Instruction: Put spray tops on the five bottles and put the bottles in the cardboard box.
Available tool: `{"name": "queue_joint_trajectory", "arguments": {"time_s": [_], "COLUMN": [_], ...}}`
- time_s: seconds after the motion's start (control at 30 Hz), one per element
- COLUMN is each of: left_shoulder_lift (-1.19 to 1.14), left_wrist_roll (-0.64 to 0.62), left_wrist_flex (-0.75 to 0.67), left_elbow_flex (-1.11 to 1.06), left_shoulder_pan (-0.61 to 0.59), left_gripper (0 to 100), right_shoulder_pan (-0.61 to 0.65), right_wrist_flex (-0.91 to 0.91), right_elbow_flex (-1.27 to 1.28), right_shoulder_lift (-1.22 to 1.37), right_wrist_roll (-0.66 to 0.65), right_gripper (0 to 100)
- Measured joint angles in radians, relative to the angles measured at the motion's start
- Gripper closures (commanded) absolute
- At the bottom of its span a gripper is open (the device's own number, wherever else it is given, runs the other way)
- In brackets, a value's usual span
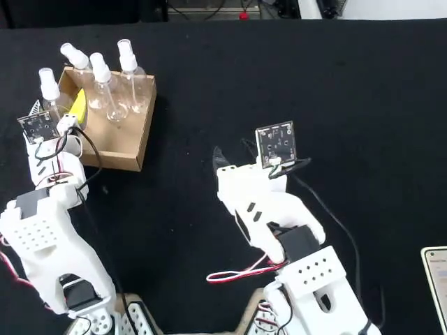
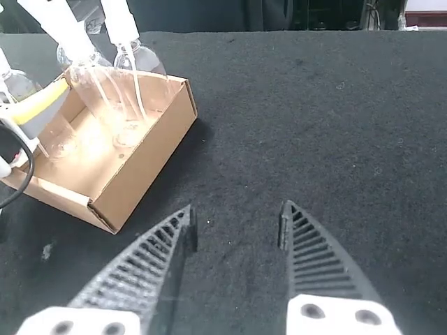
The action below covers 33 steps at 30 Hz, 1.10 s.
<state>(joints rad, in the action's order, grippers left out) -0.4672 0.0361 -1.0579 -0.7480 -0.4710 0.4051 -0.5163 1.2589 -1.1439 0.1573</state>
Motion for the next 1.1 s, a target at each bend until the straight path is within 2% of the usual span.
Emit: {"name": "queue_joint_trajectory", "arguments": {"time_s": [0.33, 0.53, 0.73, 1.1], "left_shoulder_lift": [0.005, 0.091, 0.181, 0.209], "left_wrist_roll": [0.000, -0.023, -0.037, -0.054], "left_wrist_flex": [0.000, 0.008, 0.207, 0.241], "left_elbow_flex": [0.000, -0.034, -0.035, -0.038], "left_shoulder_pan": [0.000, -0.002, -0.015, -0.029], "left_gripper": [65, 64, 64, 65], "right_shoulder_pan": [0.000, 0.000, 0.000, 0.000], "right_wrist_flex": [0.000, 0.000, 0.000, 0.000], "right_elbow_flex": [0.000, 0.000, 0.000, 0.000], "right_shoulder_lift": [0.000, 0.000, 0.000, 0.000], "right_wrist_roll": [0.000, 0.000, 0.000, 0.000], "right_gripper": [80.8, 80.8, 80.8, 80.8]}}
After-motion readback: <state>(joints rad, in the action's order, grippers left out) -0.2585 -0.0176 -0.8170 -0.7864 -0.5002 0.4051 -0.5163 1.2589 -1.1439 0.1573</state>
